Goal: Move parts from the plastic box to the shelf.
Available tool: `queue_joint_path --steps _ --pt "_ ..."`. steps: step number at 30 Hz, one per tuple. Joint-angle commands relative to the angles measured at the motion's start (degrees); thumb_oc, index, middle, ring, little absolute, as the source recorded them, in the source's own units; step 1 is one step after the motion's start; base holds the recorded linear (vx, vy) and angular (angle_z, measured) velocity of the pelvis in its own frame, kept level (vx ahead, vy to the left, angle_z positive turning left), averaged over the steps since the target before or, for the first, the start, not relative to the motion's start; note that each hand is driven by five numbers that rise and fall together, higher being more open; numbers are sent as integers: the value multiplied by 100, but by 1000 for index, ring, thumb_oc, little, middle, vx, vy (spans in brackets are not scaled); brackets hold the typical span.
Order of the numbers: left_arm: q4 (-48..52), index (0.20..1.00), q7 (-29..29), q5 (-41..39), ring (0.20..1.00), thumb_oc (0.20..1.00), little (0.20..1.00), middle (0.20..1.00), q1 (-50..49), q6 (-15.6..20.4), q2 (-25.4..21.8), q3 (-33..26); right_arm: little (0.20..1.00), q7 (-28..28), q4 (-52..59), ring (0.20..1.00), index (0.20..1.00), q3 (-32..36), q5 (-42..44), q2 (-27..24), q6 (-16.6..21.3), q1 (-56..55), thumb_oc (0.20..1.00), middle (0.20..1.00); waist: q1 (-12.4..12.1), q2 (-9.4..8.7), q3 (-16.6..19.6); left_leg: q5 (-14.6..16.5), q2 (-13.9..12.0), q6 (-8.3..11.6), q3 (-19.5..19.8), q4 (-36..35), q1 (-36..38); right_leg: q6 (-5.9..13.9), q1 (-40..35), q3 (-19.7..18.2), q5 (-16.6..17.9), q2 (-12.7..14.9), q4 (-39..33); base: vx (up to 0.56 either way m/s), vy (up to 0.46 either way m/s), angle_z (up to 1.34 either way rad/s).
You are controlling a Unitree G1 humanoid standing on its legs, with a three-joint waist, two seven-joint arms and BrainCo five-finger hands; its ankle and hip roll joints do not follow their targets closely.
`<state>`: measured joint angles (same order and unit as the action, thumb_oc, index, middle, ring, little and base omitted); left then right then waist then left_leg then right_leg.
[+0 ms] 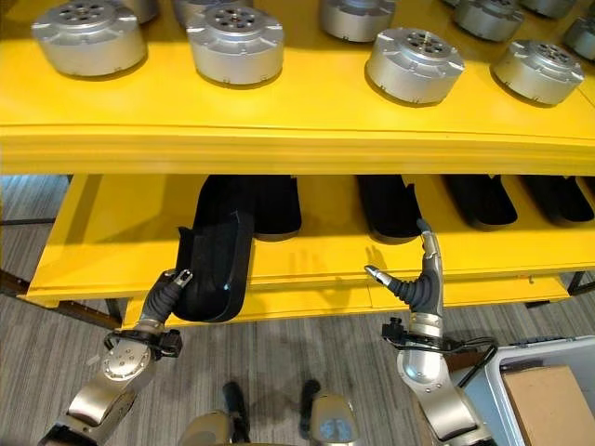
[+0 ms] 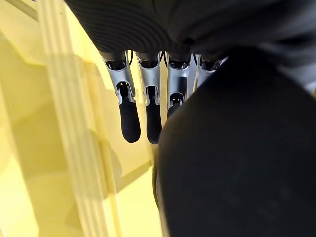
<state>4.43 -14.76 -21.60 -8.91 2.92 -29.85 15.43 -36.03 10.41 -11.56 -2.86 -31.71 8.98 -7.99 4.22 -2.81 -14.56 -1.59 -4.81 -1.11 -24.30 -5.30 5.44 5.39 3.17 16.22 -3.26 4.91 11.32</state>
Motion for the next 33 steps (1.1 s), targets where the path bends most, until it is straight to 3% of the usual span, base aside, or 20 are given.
queue_joint_path --steps 1,4,8,11,13,14,15,16,18,19,21,23,24,25,27,29,33 --pt "319 200 -389 -236 200 200 200 200 334 468 201 -182 1000 -61 -109 1000 1000 3 117 -175 286 299 1000 1000 -55 112 328 642 439 -70 414 71 194 177 -390 -23 -296 -404 -29 146 -31 -19" --pt "156 200 -380 -208 200 200 200 200 311 491 272 -305 1000 -218 -342 1000 1000 -178 -24 -90 292 431 1000 1000 -124 133 384 673 413 -60 466 205 150 6 -628 21 -477 -430 -357 114 -156 -16" --pt "108 200 -182 -57 200 200 200 200 224 505 308 -433 1000 -184 -270 1000 1000 -139 -168 -44 311 303 1000 1000 -53 200 491 712 367 -21 333 290 207 6 -721 30 -428 -414 -550 80 -161 9" --pt "79 200 -337 -217 200 200 200 200 240 406 293 -393 1000 13 -169 1000 1000 -114 -84 -65 380 199 1000 1000 56 246 521 834 388 -37 193 496 186 -15 -720 34 -457 -411 -525 52 -110 2" --pt "88 200 -459 -493 200 200 200 200 302 597 336 -346 1000 213 -139 1000 1000 -177 -9 -120 349 209 1000 1000 55 256 453 990 375 13 272 1098 -91 -94 -699 -12 -521 -340 -417 -46 -106 -2" --pt "192 200 -439 -608 200 200 200 200 339 631 365 -359 1000 180 -290 1000 1000 -306 -113 -142 466 343 1000 1000 -50 224 303 901 306 72 456 1801 -558 -210 -667 -85 -425 -263 -403 -142 -94 -10" --pt "268 200 -460 -596 200 200 200 200 336 568 384 -373 1000 118 -364 1000 1000 -397 -172 -133 540 441 1000 1000 -106 228 236 939 271 89 623 2048 -708 -239 -671 -152 -440 -236 -374 -145 -64 -38" --pt "367 200 -465 -544 200 200 200 200 311 437 376 -394 1000 72 -375 1000 1000 -473 -183 -126 539 512 1000 1000 -127 227 209 988 152 89 638 2121 -720 -256 -663 -147 -460 -195 -346 -40 55 -59" --pt "474 200 -520 -513 200 200 200 200 210 340 323 -429 1000 214 -233 1000 1000 -495 -26 -225 479 540 1000 1000 -92 256 236 797 -184 173 670 1712 -543 -291 -585 -137 -557 -158 -218 -25 236 -50" --pt "499 200 -590 -569 200 200 200 200 107 383 304 -489 1000 331 -145 1000 1000 -514 11 -320 452 519 1000 1000 -88 290 263 412 -497 337 887 1247 -398 -324 -524 -179 -683 -130 -98 -46 494 -11" --pt "381 200 -413 -903 200 200 200 200 31 645 293 -550 1000 579 -59 1000 1000 -550 198 -488 593 462 1000 1000 -8 324 277 -494 -1246 612 920 922 -346 -411 -356 -106 -875 25 162 -81 608 -19" --pt "202 200 -243 -980 200 200 200 200 175 950 323 -427 1000 792 -134 1000 1000 -509 723 -631 593 393 1000 1000 194 382 271 -820 -1762 794 621 841 -227 -458 -188 76 -1105 297 526 -118 711 -15" --pt "135 200 -246 -924 200 200 200 200 320 1074 340 -333 1000 825 -232 1000 1000 -473 721 -662 674 370 1000 1000 301 432 268 -697 -1775 823 376 718 0 -450 -38 192 -1238 460 905 -144 810 48" --pt "140 200 -230 -934 200 200 200 200 464 1024 334 -256 1000 729 -276 1000 1000 -463 670 -649 715 355 1000 1000 305 491 242 -705 -1715 849 417 761 -34 -468 8 205 -1305 509 1097 -32 732 82" --pt "215 200 -325 -849 200 200 200 200 651 721 338 -156 1000 564 -442 1000 1000 -473 646 -476 701 418 1000 1000 260 544 191 -505 -1511 781 438 1052 -227 -408 -209 261 -1222 608 976 85 552 74" --pt "248 200 -494 -701 200 200 200 200 677 563 366 -118 1000 595 -330 1000 1000 -446 440 -382 733 437 1000 1000 210 593 249 -18 -1137 679 255 739 -53 -56 -346 294 -877 903 681 110 383 26" --pt "321 200 -574 -695 200 200 200 200 539 459 299 -246 1000 605 -41 1000 1000 -431 95 -360 667 468 1000 1000 110 590 254 138 -977 648 176 505 84 261 -412 373 -587 1155 409 38 134 3"
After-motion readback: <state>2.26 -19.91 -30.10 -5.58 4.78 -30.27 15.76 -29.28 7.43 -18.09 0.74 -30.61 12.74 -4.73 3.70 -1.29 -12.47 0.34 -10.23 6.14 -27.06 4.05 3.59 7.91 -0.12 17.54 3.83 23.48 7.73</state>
